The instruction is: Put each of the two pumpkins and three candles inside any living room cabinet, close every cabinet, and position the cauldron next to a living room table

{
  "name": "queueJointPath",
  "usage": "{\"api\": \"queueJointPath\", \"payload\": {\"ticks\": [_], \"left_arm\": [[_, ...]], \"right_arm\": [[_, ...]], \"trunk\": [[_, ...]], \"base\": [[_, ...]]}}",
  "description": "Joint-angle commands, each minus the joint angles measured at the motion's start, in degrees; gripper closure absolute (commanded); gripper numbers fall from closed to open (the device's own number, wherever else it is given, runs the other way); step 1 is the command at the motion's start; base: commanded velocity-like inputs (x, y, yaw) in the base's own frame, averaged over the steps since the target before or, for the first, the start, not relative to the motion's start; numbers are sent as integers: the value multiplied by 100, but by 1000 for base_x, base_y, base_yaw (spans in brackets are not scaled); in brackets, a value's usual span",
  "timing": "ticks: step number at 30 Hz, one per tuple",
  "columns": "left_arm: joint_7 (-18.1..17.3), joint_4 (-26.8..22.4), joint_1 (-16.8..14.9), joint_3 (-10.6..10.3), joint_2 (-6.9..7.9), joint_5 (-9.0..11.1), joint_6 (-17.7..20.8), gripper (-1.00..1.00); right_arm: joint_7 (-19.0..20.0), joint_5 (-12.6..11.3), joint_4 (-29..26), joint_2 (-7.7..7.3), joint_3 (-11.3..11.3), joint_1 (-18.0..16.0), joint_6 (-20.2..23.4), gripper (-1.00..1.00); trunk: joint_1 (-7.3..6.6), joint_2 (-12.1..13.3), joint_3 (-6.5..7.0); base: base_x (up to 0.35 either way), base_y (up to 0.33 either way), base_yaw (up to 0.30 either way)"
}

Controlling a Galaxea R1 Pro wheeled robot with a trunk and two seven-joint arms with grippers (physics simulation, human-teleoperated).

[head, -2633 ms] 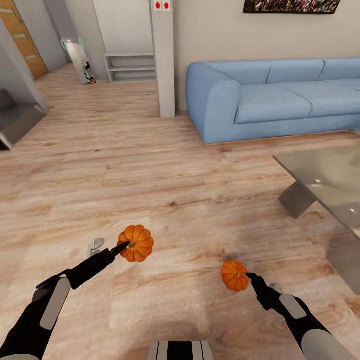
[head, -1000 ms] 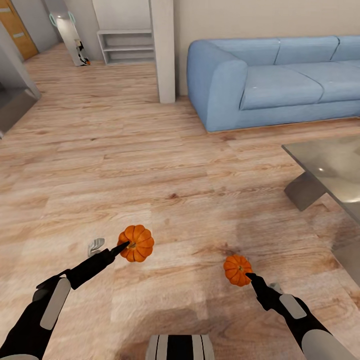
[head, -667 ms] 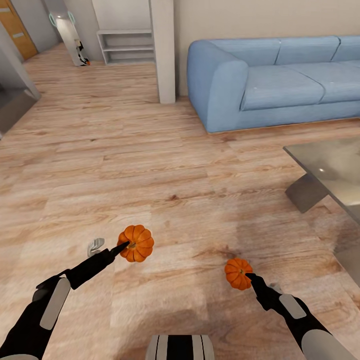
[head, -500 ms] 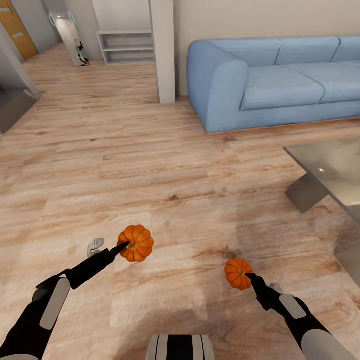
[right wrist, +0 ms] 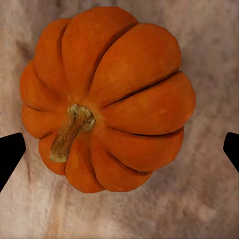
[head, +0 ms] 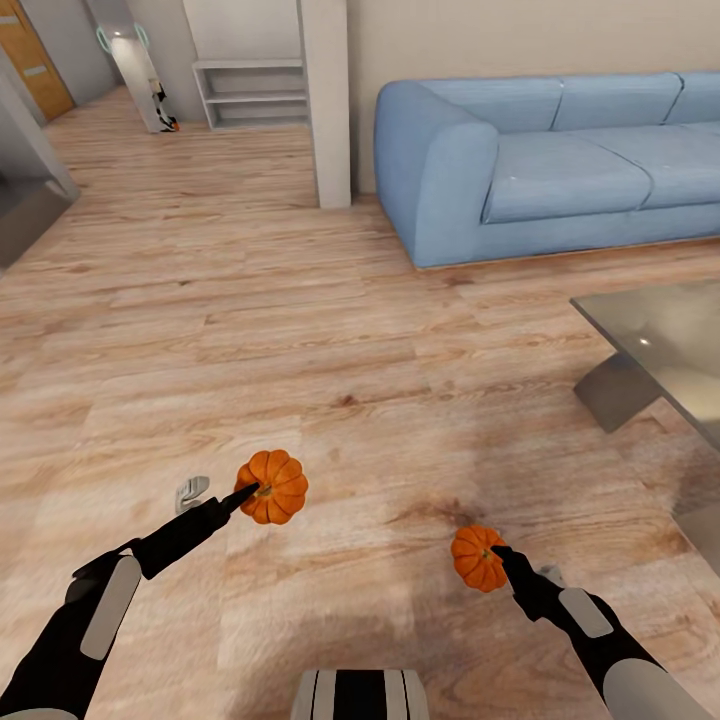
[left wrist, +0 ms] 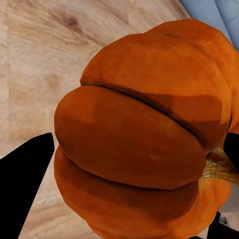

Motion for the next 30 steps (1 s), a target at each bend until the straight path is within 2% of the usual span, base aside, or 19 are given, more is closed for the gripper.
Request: {"api": "queueJointPath", "payload": {"ticks": [1, 7, 20, 25, 30], "left_arm": [[6, -1, -2, 5, 0, 28, 36, 100], [6, 0, -2, 5, -7, 29, 19, 100], [-10, -8, -2, 5, -6, 30, 28, 100], [-6, -9, -2, 5, -8, 30, 26, 100], [-5, -9, -2, 5, -9, 30, 25, 100]], "right_arm": [[16, -2, -1, 3, -40, -5, 36, -100], [16, -2, -1, 3, -40, -4, 36, -100], [13, -7, -1, -1, -41, -4, 36, -100], [16, -9, -1, -5, -44, -4, 36, -100], [18, -10, -1, -10, -42, -2, 36, -100]], "trunk": [[-1, -1, -4], [-1, -1, -4], [-1, -1, -4], [12, -8, -114], [12, -8, -114]], "base": [[105, 0, 0], [113, 0, 0], [9, 0, 0], [0, 0, 0], [0, 0, 0]]}}
